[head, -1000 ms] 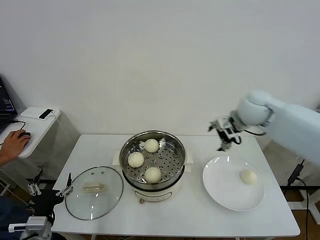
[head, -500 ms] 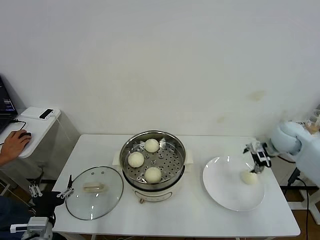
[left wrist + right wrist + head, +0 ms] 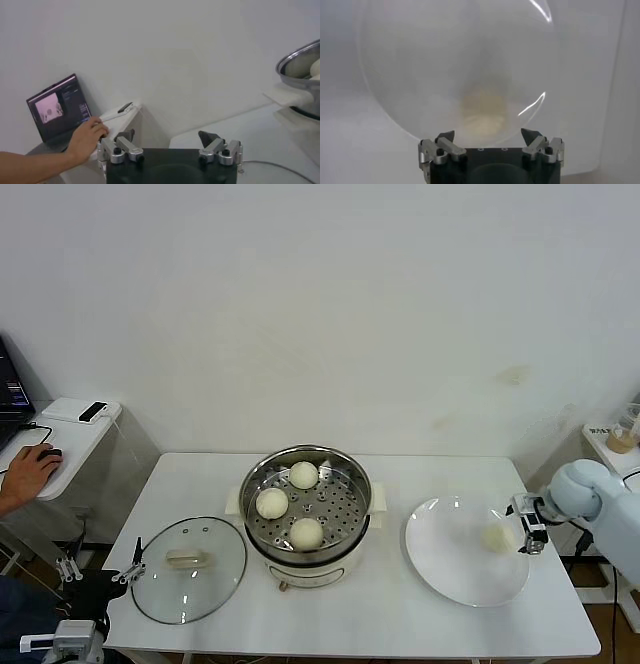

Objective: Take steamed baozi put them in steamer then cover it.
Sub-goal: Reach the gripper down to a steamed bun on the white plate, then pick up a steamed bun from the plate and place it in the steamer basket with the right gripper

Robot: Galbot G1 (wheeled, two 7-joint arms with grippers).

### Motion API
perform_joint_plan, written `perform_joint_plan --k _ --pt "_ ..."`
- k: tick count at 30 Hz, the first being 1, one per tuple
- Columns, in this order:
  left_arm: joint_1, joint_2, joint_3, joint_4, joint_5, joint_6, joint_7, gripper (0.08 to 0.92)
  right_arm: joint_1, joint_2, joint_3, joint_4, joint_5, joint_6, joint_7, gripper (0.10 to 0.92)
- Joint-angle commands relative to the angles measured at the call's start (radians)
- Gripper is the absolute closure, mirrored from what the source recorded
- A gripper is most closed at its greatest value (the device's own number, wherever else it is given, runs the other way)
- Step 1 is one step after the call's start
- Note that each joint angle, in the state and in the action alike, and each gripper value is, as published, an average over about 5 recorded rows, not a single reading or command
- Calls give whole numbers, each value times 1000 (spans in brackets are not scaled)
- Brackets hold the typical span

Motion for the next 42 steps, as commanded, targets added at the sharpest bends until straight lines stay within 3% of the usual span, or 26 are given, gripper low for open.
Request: perform_joint_plan --k 1,16,22,26,36,42 --pt "-1 0 1 -1 0 1 0 177 -55 61 48 -62 -47 15 8 203" --pt "-2 -5 0 1 1 -1 -1 177 -7 103 14 -95 -40 -18 33 218" --pt "1 -8 -2 -5 0 -1 -2 177 7 89 2 -86 -25 -31 22 363" --pt "4 -7 -2 -11 0 -2 -2 177 22 61 -14 -62 8 -42 -6 396" --pt "-5 0 4 -21 1 4 -1 177 359 -60 -276 126 207 -127 -45 397" --pt "-9 0 8 -25 1 6 -1 177 685 -35 -515 239 409 -207 -29 389"
